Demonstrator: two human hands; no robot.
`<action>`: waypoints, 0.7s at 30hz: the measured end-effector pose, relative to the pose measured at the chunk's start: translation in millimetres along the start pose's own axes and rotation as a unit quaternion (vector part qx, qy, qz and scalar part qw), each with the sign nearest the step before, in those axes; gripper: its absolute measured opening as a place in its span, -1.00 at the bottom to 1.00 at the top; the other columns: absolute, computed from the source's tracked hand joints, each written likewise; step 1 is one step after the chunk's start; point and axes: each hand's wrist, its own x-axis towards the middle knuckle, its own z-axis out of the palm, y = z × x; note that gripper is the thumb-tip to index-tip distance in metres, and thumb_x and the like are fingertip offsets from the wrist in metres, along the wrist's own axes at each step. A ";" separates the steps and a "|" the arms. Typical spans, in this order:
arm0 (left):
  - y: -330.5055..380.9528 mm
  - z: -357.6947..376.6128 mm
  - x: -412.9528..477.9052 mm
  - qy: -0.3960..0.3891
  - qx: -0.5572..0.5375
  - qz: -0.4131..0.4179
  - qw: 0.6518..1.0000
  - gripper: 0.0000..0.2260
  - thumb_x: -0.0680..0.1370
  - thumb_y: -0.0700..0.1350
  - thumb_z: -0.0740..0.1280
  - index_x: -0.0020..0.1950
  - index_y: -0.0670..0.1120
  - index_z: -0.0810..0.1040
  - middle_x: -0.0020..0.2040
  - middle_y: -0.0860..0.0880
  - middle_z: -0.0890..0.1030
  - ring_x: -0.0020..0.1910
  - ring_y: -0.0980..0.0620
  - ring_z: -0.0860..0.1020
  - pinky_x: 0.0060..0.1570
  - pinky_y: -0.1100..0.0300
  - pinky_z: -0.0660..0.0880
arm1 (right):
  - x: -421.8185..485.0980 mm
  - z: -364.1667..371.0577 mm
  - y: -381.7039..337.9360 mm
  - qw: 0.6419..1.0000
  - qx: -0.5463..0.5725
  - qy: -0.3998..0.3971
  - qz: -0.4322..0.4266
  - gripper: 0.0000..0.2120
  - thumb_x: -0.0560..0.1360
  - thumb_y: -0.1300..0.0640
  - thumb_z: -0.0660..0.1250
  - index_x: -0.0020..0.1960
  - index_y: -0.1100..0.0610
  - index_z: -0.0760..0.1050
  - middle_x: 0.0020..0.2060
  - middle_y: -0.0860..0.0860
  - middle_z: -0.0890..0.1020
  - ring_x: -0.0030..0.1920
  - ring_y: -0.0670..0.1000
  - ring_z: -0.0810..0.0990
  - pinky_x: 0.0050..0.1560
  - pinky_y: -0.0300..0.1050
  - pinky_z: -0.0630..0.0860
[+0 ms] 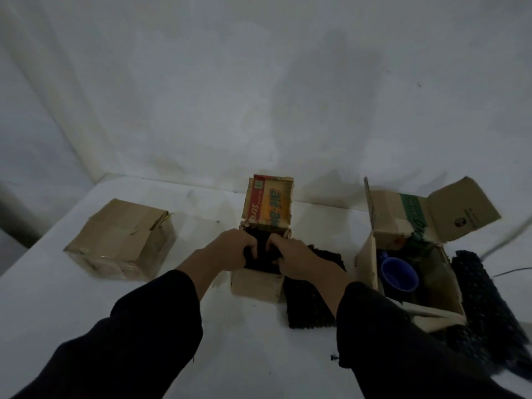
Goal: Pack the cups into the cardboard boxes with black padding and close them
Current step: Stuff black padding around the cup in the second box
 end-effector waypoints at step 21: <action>-3.1 10.0 16.4 -0.053 0.065 0.047 0.995 -0.77 0.43 -0.37 0.26 -0.06 -0.10 0.62 0.05 -0.05 0.62 0.07 -0.05 0.54 0.12 0.16 0.45 | 4.3 14.5 -3.5 0.984 -0.176 0.004 0.022 -0.70 0.49 0.21 0.25 0.21 0.11 0.33 -0.10 0.10 0.51 -0.04 0.15 0.49 0.18 0.03 0.29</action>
